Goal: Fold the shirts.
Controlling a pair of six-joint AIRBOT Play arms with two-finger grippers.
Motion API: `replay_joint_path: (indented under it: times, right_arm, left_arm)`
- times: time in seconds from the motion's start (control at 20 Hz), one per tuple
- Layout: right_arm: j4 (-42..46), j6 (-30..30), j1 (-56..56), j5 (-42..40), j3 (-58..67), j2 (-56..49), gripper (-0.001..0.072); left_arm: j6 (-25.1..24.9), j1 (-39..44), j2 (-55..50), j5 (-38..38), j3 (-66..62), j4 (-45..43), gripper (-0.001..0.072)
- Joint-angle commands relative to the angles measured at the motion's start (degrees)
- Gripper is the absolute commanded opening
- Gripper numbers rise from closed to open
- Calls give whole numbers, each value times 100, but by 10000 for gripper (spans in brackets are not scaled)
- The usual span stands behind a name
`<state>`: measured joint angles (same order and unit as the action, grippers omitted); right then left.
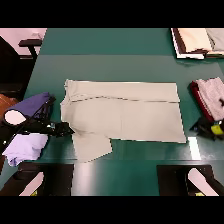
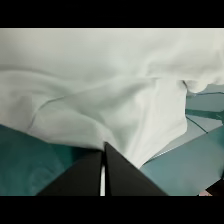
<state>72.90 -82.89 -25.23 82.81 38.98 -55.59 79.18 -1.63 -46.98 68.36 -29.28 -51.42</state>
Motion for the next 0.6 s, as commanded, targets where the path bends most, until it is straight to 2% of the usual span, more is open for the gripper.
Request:
replay_joint_path:
  times: [0.0, 0.15, 0.3, 0.4, 0.5, 0.55]
  right_arm:
    - [-256, 105, -671, -120, -994, 20, 472]
    - [-955, 225, -568, -575, -1228, -168, 469]
    - [-1084, 223, -33, -848, -1078, -431, 419]
    - [-1010, 223, 396, -931, -863, -599, 188]
    - [-802, 221, 778, -887, -562, -673, 37]
    - [-634, 212, 931, -798, -409, -654, 19]
  left_arm:
    - [-13, -2, 26, -59, -92, -46, 23]
    - [-13, -2, 26, -46, -90, -46, 23]
    - [-15, -2, 26, -63, -92, -50, 23]
    - [-22, -2, 26, -20, -92, -96, 22]
    - [-15, -2, 26, 310, -151, -319, 21]
    - [-11, -2, 26, 514, -229, -479, 21]
